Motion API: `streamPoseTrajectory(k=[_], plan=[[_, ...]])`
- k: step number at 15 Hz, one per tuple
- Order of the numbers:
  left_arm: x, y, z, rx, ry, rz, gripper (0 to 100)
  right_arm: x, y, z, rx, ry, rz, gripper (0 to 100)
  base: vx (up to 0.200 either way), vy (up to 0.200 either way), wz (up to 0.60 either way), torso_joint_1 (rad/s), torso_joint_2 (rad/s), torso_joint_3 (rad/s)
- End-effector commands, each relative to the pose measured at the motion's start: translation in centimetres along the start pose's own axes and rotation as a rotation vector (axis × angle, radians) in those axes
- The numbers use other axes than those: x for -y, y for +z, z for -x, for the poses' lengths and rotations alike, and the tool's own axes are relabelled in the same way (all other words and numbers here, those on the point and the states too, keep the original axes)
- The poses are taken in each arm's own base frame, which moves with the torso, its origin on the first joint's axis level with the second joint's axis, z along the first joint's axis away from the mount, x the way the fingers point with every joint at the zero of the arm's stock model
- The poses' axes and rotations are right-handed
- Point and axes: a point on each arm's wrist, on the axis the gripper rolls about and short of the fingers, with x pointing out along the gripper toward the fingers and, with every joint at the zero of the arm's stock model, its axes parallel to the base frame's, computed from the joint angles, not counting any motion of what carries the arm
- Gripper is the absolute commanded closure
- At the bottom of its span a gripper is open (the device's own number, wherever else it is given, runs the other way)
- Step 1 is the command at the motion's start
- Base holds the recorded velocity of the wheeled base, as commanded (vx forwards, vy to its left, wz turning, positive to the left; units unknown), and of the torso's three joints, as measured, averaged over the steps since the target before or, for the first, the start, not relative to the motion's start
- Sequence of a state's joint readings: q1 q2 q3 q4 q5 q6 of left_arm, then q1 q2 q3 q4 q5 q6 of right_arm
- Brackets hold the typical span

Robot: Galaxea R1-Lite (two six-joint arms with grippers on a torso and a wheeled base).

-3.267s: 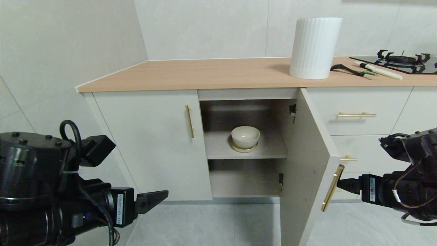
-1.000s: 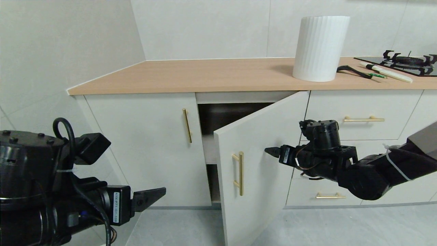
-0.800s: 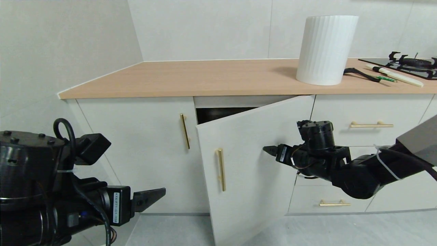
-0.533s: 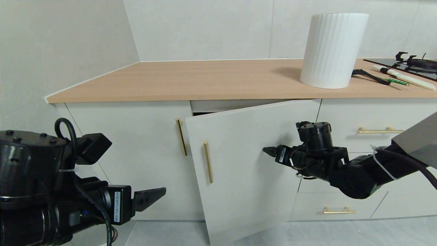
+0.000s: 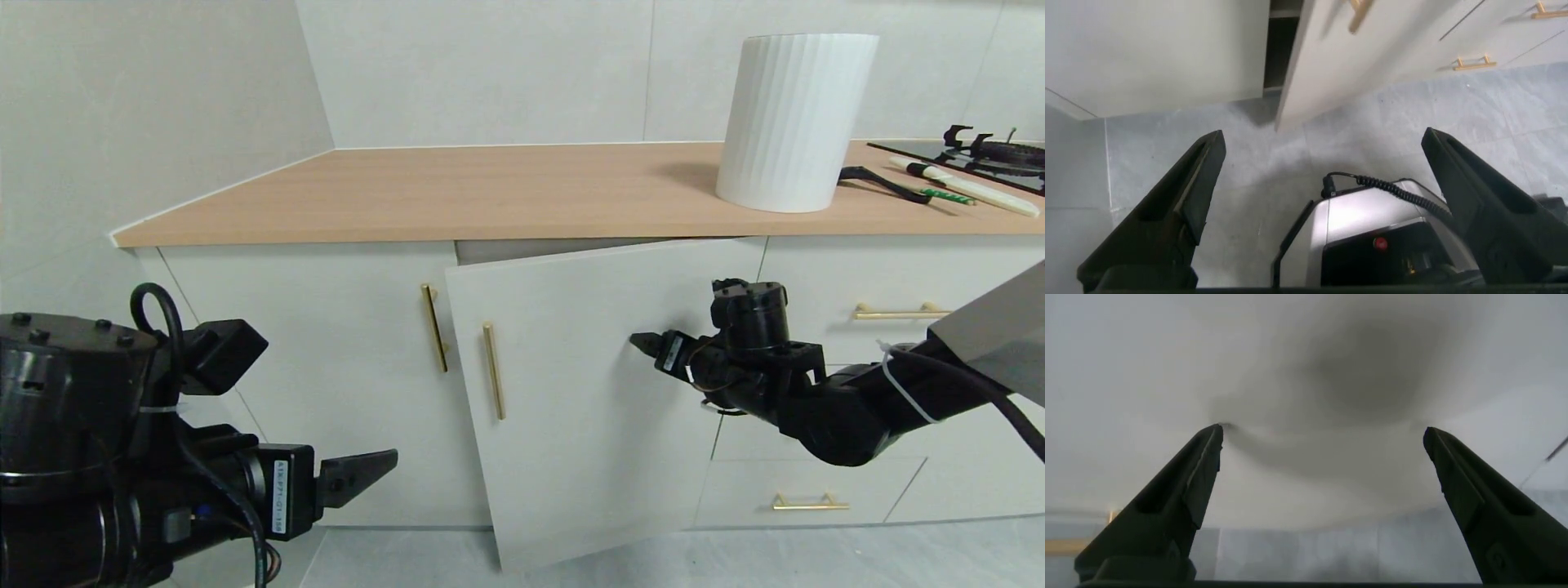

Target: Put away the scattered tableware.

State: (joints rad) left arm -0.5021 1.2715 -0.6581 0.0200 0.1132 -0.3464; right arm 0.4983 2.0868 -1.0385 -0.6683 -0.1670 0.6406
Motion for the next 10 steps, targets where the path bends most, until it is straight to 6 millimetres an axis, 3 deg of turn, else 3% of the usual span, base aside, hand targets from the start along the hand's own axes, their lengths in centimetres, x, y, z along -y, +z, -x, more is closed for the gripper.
streamPoseTrajectory(k=[1, 10], plan=[[0.0, 0.0, 0.0, -0.001, 0.001, 0.0, 0, 0.0, -0.1, -0.8, 0.015, -0.018, -0.005, 0, 0.0, 0.0, 0.0, 0.0, 0.0, 0.0], [0.0, 0.0, 0.0, -0.002, 0.0, 0.0, 0, 0.1, -0.1, -3.4, 0.121, -0.129, -0.025, 0, 0.0, 0.0, 0.0, 0.0, 0.0, 0.0]])
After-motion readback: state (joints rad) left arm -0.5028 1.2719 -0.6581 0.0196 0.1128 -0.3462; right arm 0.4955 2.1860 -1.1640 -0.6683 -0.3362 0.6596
